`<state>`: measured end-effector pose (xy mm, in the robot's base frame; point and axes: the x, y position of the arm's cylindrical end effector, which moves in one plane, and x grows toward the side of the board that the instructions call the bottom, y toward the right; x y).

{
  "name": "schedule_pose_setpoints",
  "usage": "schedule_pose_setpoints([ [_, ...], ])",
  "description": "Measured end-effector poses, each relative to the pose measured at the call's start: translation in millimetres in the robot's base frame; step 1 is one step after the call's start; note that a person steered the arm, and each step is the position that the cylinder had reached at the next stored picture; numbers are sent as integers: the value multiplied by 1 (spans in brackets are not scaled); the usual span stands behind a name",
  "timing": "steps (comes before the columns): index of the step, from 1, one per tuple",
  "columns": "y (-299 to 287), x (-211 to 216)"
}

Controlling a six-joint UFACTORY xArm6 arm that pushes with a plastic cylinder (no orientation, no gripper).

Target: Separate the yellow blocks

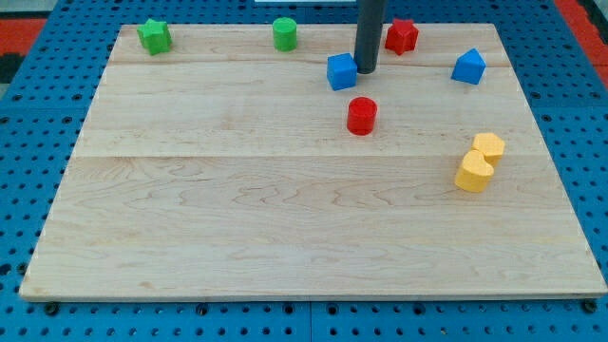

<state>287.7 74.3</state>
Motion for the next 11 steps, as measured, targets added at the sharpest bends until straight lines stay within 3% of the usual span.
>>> schedule_pose_setpoints([
  [2,40,83],
  [3,143,85],
  [4,229,116],
  [5,193,152],
  [6,130,152],
  [7,131,165],
  [8,97,188],
  [9,30,187],
  [10,44,197],
  [11,109,186],
])
